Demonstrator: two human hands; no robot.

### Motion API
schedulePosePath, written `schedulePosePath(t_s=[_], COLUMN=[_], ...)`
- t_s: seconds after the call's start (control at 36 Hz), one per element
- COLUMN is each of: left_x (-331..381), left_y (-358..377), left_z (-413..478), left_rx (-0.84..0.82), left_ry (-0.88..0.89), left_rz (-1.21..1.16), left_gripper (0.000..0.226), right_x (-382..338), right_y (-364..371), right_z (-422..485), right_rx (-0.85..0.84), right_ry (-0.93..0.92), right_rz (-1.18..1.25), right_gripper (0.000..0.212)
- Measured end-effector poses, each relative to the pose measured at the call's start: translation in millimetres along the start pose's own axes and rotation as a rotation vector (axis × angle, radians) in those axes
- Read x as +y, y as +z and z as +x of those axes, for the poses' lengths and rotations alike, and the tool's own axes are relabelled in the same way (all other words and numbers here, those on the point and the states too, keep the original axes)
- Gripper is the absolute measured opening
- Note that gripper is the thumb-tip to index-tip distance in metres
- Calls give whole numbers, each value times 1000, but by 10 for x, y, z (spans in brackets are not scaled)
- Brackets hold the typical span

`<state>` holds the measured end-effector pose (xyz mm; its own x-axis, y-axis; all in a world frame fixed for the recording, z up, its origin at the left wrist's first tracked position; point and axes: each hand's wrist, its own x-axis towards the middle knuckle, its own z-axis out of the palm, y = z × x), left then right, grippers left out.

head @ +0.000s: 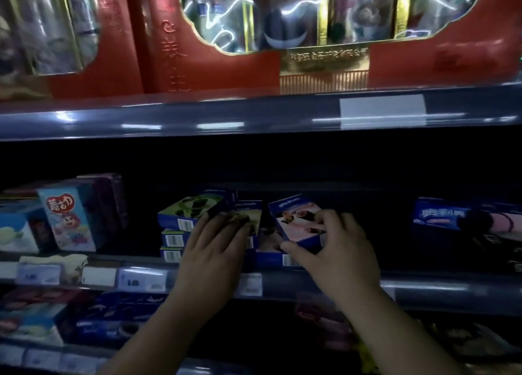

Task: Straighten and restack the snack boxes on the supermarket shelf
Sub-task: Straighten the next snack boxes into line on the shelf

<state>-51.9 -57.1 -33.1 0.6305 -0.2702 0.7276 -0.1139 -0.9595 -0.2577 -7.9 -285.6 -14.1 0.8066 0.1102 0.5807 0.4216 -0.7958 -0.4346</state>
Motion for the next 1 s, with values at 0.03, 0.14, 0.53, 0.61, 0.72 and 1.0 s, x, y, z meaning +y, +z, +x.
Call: schedulePosePath(t_s=[0.03,0.14,0.53,0.61,0.72,1.0], left_x=[-16,-94,-968,-1017,-1036,-1061], left_y=[11,21,-197,-189,-225,-242], left_z=[-15,-67,-79,-108,-110,-164], left_rx=[-12,-57,-104,-93,-85,-93], left_ry=[10,34,-527,-444,-435,-354], left_rz=[-2,-35,-690,-613,-571,-413], left_gripper=[46,52,67,57,54,62], right_x=[-77,-298,-523,-510,-516,-509], right_y=[62,303,472,487,527,506], right_z=[-3,-54,-74,-75,-93,-88], right_rx=[-11,-24,-33,-35,-2,-18], right_ry=[14,6,-38,-32,-26,-39], right_rz=[-25,-86,-131,-110,-106,-92], right_gripper=[87,90,69,70,66,71])
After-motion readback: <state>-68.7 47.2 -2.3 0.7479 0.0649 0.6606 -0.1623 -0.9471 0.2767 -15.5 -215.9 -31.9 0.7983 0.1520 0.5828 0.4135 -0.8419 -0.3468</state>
